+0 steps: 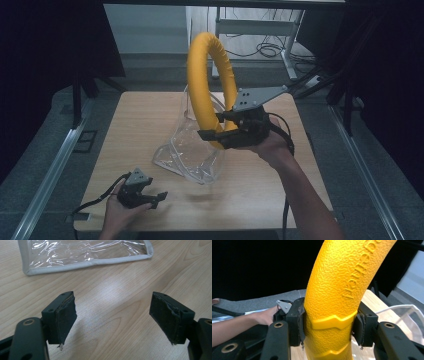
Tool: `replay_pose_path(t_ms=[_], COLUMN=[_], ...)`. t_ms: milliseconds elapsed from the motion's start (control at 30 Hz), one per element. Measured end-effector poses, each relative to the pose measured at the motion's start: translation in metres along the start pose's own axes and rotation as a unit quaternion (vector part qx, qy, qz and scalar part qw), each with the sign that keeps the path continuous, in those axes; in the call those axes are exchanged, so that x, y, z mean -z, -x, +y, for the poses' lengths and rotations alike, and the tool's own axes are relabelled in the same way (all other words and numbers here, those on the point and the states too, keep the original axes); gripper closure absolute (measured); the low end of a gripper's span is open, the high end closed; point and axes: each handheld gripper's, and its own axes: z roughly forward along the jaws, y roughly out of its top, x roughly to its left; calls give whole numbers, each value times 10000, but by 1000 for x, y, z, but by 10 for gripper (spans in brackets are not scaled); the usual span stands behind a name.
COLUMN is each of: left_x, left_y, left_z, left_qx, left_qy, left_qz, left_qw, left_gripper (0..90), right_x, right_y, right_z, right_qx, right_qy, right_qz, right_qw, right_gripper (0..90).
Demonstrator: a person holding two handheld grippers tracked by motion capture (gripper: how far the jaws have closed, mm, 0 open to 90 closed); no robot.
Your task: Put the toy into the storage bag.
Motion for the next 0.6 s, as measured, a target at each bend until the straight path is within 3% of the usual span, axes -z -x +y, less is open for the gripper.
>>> replay_pose_path(t_ms=[600], left_x=[1], left_y=[0], left_z=[0], left_qx=[-25], left_qy=[1], left_qz=[3], left_qw=[10000], left_gripper=[212], right_x=[-29], right_y=[-4], right_z=[1], right_qx=[-87], right_qy=[32], right_qz=[355], right_qw=[9993], right_gripper=[505])
